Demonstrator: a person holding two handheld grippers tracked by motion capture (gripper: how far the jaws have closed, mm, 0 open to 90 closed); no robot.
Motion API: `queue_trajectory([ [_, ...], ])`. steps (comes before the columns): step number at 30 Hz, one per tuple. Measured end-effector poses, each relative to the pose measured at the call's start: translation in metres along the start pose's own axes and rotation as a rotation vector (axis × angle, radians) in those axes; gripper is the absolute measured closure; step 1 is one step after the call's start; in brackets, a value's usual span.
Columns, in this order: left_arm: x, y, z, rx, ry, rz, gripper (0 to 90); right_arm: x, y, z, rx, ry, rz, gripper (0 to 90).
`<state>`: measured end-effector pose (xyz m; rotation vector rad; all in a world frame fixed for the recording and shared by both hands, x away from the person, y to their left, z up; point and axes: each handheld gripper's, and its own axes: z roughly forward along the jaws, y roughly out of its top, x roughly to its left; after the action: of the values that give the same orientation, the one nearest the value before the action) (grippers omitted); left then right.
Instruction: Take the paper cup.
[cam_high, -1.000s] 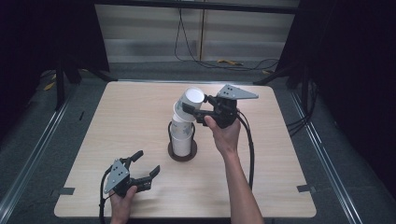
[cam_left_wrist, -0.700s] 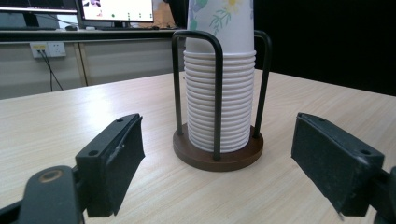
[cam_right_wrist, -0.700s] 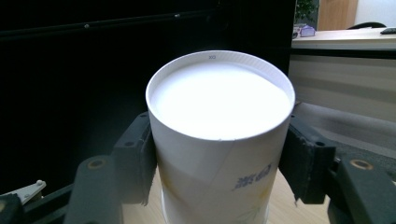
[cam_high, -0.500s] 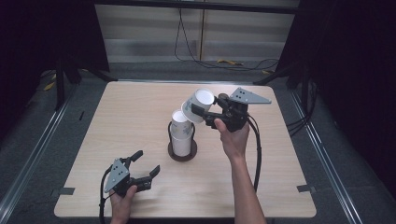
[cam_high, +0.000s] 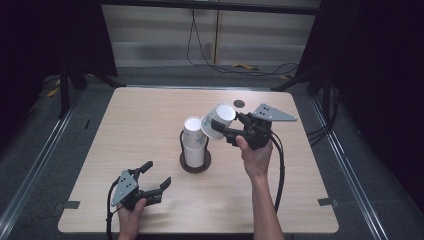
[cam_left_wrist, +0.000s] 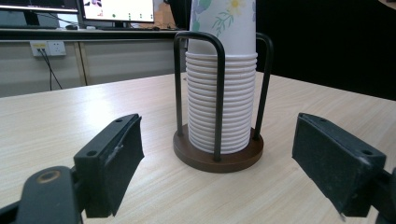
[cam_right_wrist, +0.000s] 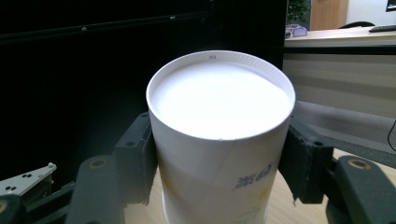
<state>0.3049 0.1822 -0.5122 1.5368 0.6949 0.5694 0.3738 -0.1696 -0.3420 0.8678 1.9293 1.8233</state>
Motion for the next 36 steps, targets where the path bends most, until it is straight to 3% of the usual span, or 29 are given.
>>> queue_trajectory([
  [4,0.001,0.000,0.000,-0.006,0.012,-0.030,16.0,-0.003,-0.007,-0.008,0.004,-0.008,0.015,36.4],
  [8,0.000,0.001,0.001,0.006,0.020,-0.030,16.1,-0.004,-0.014,-0.014,0.011,-0.010,0.024,36.4],
  [12,-0.003,0.001,0.003,0.023,0.023,0.005,17.1,-0.002,-0.023,-0.017,0.016,0.003,0.042,36.4],
  [15,-0.003,0.001,0.003,0.025,0.021,0.006,17.0,-0.001,-0.030,-0.020,0.015,0.007,0.045,36.4],
  [18,-0.002,0.002,0.004,0.035,-0.015,0.005,16.7,0.001,-0.034,-0.022,0.021,0.007,0.051,36.4],
  [25,-0.003,0.003,0.009,0.072,-0.017,0.009,15.7,0.003,-0.048,-0.026,0.044,0.017,0.056,36.4],
  [26,-0.003,0.004,0.010,0.082,-0.031,0.020,15.8,0.004,-0.050,-0.026,0.050,0.017,0.052,36.4],
  [31,-0.006,0.005,0.012,0.093,-0.069,-0.008,16.4,0.006,-0.056,-0.030,0.050,0.029,0.051,36.5],
  [33,-0.008,0.007,0.013,0.104,-0.110,0.004,21.0,0.007,-0.059,-0.031,0.054,0.039,0.061,36.5],
  [36,-0.014,0.009,0.014,0.109,-0.136,0.013,19.8,0.010,-0.063,-0.031,0.065,0.043,0.052,36.5],
])
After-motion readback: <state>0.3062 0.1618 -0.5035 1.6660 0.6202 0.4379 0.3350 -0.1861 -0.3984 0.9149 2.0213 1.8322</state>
